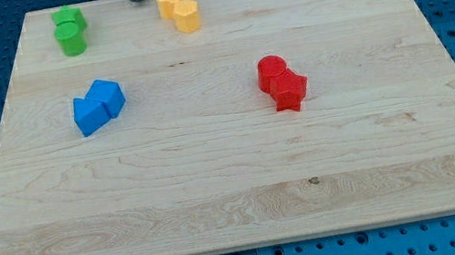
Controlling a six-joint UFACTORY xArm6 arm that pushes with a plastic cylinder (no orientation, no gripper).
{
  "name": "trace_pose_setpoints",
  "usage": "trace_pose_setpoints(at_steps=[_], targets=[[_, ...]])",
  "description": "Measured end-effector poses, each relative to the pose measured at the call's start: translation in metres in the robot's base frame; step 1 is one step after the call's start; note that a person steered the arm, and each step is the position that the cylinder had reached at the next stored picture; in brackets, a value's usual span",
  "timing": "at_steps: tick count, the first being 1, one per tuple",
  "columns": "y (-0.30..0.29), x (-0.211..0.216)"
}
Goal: Move your arm a bit right
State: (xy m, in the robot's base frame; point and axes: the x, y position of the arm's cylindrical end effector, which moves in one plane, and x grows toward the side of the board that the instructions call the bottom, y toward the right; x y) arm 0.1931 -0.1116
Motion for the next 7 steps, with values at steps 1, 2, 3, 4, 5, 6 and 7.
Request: trace_pose_setpoints(at_steps=[1, 2, 3, 4, 5, 6, 7], targets=[[0.001, -0.0013], [0.0022, -0.0017], [0.0036, -0.0012], [0.005, -0.0003], [0.0062, -0.001], [0.0071, -0.0014], [0.0082, -0.0009]])
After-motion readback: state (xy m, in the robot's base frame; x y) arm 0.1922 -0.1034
